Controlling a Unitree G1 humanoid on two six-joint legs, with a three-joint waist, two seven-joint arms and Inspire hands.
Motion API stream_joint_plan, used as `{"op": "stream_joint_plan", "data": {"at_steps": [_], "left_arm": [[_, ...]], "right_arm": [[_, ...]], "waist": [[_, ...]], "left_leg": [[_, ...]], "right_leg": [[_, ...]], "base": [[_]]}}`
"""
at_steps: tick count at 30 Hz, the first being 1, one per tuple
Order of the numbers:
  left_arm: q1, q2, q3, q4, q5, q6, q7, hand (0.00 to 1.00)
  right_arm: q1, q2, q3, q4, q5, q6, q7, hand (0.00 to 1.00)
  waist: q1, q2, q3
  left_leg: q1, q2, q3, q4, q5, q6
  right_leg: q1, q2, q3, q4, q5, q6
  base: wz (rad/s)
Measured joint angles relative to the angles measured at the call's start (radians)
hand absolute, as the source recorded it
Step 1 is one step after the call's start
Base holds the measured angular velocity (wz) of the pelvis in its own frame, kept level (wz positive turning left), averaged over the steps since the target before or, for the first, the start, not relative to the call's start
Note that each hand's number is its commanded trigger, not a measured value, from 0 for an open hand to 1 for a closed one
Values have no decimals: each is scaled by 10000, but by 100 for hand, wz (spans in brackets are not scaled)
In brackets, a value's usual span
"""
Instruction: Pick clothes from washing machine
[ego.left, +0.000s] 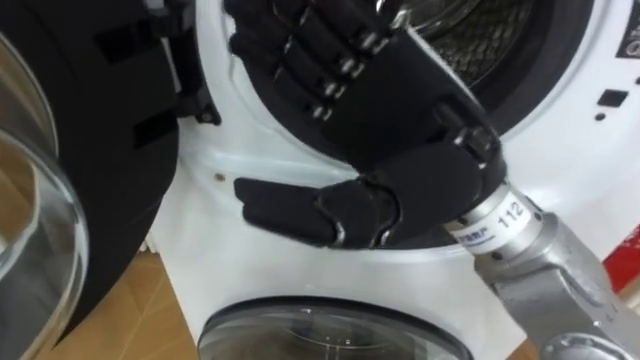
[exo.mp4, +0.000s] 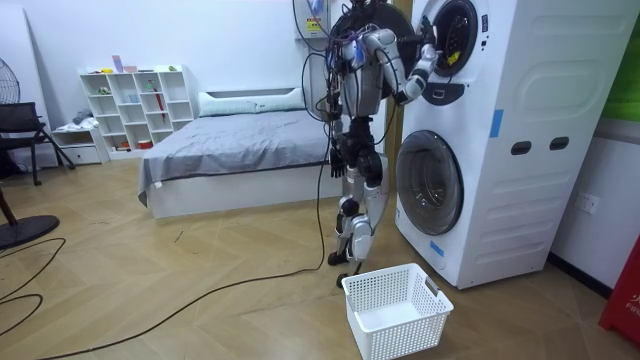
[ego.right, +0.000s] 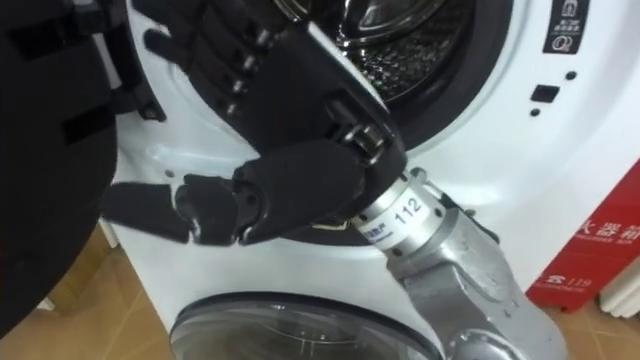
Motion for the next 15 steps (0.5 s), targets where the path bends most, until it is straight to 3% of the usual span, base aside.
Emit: {"op": "stream_joint_plan", "data": {"at_steps": [6, 15], "left_arm": [[180, -116, 180, -61, -8, 44, 170, 0], [184, -111, 404, -158, 4, 40, 197, 0]], "right_arm": [[85, -433, -1031, 31, -379, -17, -820, 0], [355, -647, -1139, 421, -1920, -10, -1557, 0]], "waist": [[-384, -76, -23], [-499, -307, -50]], "left_leg": [[60, -54, 3, 12, -14, 24], [64, -59, 14, 11, -23, 42]], "right_leg": [[153, -56, 29, -6, -94, 49], [106, -74, 29, -40, -106, 69]], "base": [[1], [0]]}}
